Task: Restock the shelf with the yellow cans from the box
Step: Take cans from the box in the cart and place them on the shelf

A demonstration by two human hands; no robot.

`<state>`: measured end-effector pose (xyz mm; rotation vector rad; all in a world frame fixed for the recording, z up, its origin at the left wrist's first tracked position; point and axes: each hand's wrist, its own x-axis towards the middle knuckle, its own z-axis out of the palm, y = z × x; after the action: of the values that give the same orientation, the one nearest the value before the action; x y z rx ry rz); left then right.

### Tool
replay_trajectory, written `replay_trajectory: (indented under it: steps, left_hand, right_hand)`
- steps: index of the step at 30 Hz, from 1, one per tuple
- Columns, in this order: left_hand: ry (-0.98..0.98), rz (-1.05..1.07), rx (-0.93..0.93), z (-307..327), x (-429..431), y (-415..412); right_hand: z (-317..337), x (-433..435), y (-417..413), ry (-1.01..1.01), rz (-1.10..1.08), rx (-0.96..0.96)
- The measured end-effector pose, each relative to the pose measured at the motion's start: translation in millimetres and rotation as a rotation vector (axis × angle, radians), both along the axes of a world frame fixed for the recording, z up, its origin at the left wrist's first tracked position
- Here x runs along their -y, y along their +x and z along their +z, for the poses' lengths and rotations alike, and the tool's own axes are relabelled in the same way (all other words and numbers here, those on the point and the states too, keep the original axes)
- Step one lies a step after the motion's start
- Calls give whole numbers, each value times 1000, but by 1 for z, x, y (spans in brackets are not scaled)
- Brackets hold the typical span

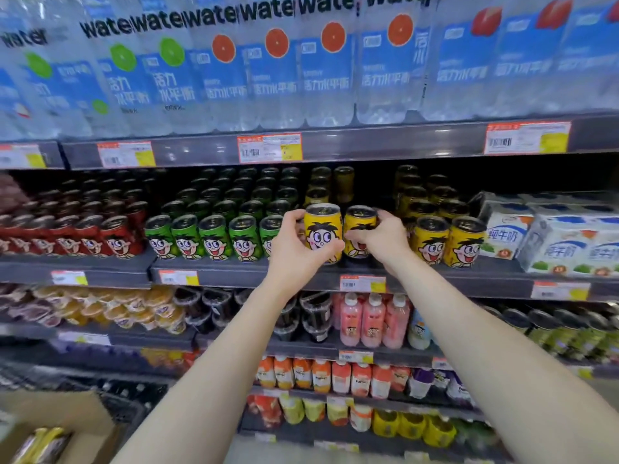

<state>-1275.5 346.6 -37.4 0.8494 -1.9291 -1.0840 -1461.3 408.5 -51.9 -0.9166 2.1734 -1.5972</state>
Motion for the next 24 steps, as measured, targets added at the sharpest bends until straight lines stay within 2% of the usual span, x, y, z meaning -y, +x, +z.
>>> replay_trajectory:
  steps: [5, 12, 24]
  left_hand:
    - [-13, 14, 11, -7, 5, -1]
    - [-69, -34, -39, -6, 19, -2]
    - [-202, -112, -108, 7, 46, -15]
  right_hand:
    - [-11, 11, -1, 5, 44, -78]
    - [-24, 34, -12, 22, -5, -150]
    - [-23, 90, -31, 71, -92, -145]
